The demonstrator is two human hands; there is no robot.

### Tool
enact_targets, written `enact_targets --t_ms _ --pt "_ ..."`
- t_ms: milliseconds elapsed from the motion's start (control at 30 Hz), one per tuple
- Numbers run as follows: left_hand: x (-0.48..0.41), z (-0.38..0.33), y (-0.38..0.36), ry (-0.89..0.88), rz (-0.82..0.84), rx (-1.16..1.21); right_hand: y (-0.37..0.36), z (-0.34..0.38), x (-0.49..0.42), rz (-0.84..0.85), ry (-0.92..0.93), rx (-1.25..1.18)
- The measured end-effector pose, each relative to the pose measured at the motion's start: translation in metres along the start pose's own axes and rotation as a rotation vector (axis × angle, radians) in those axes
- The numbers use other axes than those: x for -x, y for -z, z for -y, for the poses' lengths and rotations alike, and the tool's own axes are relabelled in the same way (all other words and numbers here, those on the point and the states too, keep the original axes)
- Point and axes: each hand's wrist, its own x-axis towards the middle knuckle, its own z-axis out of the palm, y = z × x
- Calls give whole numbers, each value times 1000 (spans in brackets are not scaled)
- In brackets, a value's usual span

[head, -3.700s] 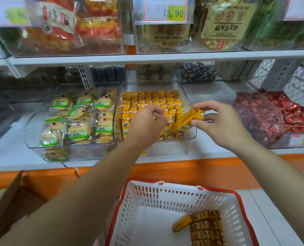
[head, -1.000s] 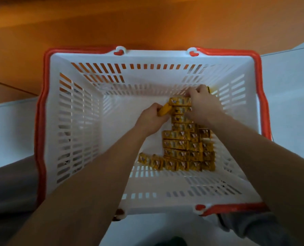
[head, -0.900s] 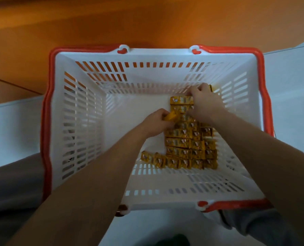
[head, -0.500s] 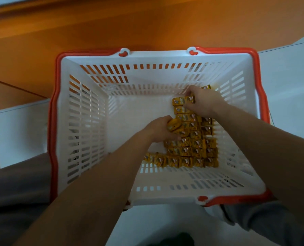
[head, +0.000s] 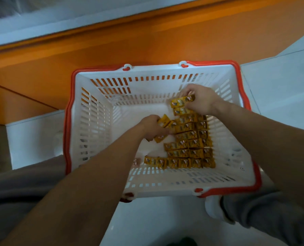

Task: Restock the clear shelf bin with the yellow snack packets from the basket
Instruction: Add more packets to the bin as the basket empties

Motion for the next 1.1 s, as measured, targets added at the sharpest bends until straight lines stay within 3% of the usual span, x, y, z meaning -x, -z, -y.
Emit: enact_targets --t_ms 167,367,567,667,767,1000,1100 --pt "54 -25 38 -36 -147 180 42 38 35 20 1 -132" --pt "157 -85 104 -79 -259 333 124 108 96 -77 62 -269" --pt "264 -149 152 -265 -408 536 186 172 160 -282 147 -738" --pt "297 -167 153 -372 -482 768 186 191 185 -241 193 -1113" --pt "309 -176 145 -439 -559 960 169 206 192 -164 199 -1309" --pt "306 -169 147 -480 -647 873 147 219 181 -59 275 -1208" --pt "303 -168 152 -470 -672 798 150 216 173 -24 292 -1054"
